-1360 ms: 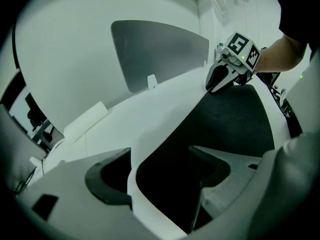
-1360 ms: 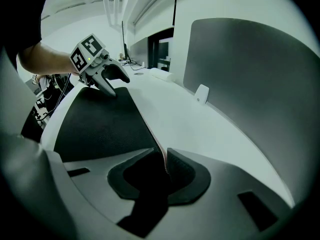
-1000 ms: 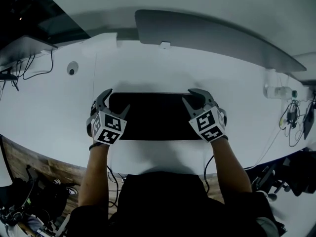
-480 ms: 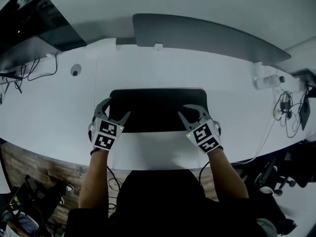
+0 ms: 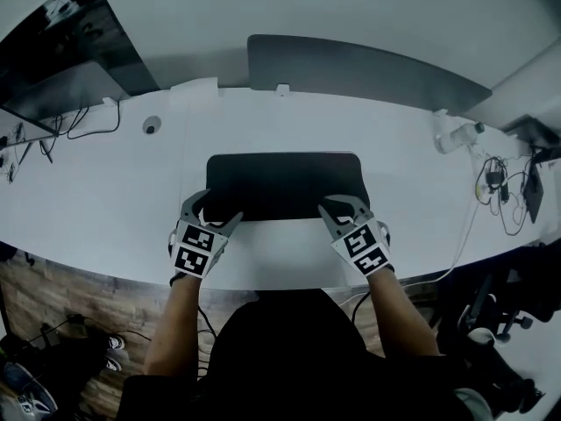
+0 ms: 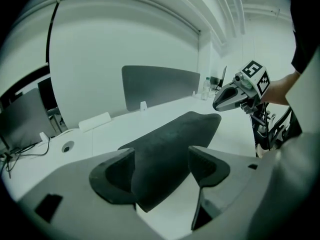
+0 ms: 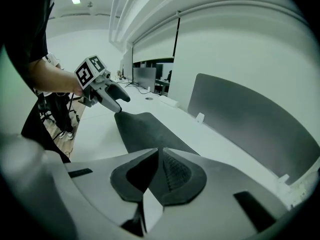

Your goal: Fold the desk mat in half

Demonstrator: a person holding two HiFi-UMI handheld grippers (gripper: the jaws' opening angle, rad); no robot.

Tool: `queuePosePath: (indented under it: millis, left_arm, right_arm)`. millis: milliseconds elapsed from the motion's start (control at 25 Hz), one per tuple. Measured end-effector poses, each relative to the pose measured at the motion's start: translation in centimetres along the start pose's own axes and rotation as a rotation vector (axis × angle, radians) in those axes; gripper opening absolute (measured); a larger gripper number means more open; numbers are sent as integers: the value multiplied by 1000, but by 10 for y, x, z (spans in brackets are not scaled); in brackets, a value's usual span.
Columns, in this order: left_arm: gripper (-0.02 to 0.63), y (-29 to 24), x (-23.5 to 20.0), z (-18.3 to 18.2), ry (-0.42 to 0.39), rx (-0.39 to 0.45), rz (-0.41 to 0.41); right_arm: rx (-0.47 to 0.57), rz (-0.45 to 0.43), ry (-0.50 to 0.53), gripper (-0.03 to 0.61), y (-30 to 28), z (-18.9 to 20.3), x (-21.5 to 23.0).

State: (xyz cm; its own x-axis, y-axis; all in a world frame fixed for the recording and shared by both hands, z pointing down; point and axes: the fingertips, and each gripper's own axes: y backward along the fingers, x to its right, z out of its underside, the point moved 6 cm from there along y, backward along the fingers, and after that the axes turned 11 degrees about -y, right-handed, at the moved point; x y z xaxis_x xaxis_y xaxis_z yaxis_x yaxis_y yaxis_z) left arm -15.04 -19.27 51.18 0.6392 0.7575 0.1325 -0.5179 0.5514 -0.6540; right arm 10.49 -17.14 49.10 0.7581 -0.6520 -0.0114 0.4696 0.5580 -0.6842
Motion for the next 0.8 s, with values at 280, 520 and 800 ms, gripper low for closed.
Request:
queuePosePath:
  millis: [280, 520, 800]
  left_arm:
    - [324, 50, 10, -14, 16, 121, -14]
    - [313, 80, 28, -20, 60, 203, -19]
    - [282, 115, 41, -44, 97, 313, -90]
  right_arm:
    - [48, 65, -2, 26, 46, -10, -29]
    - [85, 80, -28, 23, 78, -13, -34]
    - [139, 17, -9, 17, 95, -29, -38]
